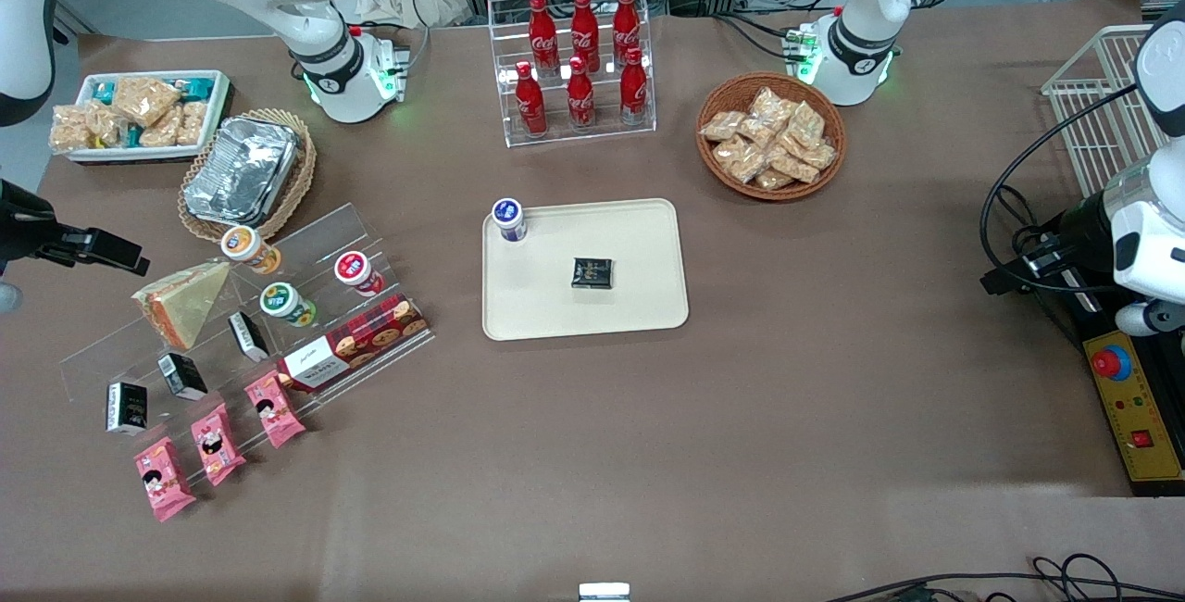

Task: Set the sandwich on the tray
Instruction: 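Grasp the wrapped sandwich on the acrylic display with the right gripper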

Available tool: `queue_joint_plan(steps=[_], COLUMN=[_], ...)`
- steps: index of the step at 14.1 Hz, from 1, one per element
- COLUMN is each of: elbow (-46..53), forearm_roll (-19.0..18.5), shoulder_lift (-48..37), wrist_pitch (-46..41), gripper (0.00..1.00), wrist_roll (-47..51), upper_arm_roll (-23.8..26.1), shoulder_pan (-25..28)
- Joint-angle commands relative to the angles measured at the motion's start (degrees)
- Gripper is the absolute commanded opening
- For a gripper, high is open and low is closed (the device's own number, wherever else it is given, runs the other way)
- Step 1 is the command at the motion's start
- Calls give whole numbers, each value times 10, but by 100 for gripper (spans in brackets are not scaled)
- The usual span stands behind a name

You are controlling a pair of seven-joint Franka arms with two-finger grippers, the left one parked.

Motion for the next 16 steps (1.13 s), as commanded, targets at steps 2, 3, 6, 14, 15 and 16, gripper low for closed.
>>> queue_joint_plan(steps=[2,3,6,14,15,16], elbow=[2,5,4,-111,-143,-178], forearm_roll=[19,19,19,4,4,4], shoulder_lift=[-4,-3,-4,-29,-40,-49], wrist_pitch=[3,3,-1,136,168,199], gripper=[100,100,100,98,98,98], wrist_roll=[5,5,6,30,30,30], upper_arm_roll=[-9,-10,-11,-28,-28,-28], shoulder_pan=[-8,-9,-9,-15,-16,-17])
